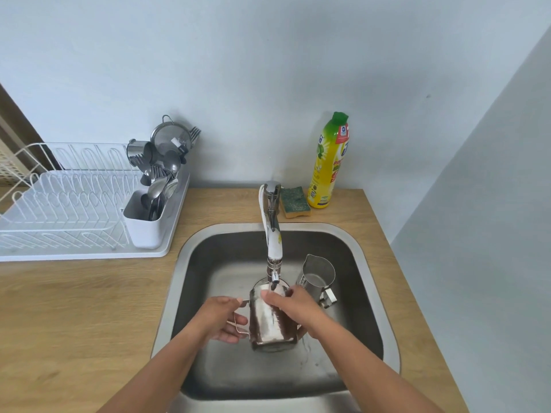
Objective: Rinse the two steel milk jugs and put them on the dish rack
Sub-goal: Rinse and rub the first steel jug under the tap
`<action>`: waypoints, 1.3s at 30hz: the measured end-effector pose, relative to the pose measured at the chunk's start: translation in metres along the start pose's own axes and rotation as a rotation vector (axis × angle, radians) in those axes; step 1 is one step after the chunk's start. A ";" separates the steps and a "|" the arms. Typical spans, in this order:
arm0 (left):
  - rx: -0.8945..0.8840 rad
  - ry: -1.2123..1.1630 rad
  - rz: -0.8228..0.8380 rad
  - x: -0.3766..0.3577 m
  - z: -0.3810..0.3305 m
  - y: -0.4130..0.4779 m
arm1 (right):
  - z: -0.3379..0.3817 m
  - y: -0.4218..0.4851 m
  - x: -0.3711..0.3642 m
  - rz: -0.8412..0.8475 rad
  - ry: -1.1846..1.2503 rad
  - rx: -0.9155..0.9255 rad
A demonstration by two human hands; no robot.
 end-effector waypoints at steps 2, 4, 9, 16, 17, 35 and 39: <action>0.020 0.010 0.017 -0.004 0.003 0.000 | -0.004 -0.004 0.003 -0.052 -0.076 0.034; 0.028 0.029 0.032 -0.008 0.006 0.001 | -0.008 -0.006 0.005 -0.083 -0.143 0.066; 0.005 0.038 0.074 -0.014 0.008 0.002 | -0.012 -0.015 0.013 -0.132 -0.264 0.140; -0.039 0.043 0.084 -0.021 0.001 0.003 | -0.013 -0.029 0.022 -0.197 -0.316 0.264; -0.043 0.042 0.077 -0.022 0.000 0.003 | -0.013 -0.029 0.023 -0.210 -0.332 0.274; -0.364 0.031 -0.233 -0.008 -0.023 -0.009 | 0.001 -0.011 0.025 -0.319 -0.334 0.521; -0.453 0.184 -0.326 -0.002 -0.030 -0.017 | 0.008 -0.006 0.021 -0.331 -0.304 0.521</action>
Point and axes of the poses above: each hand's wrist, its own y-axis towards the middle knuckle, its own x-axis out of the back of the hand, z = x × y, the point moved 1 cm from there along y, towards the middle knuckle, and after that the axes turned 3 degrees about -x, right-handed, at the moved point
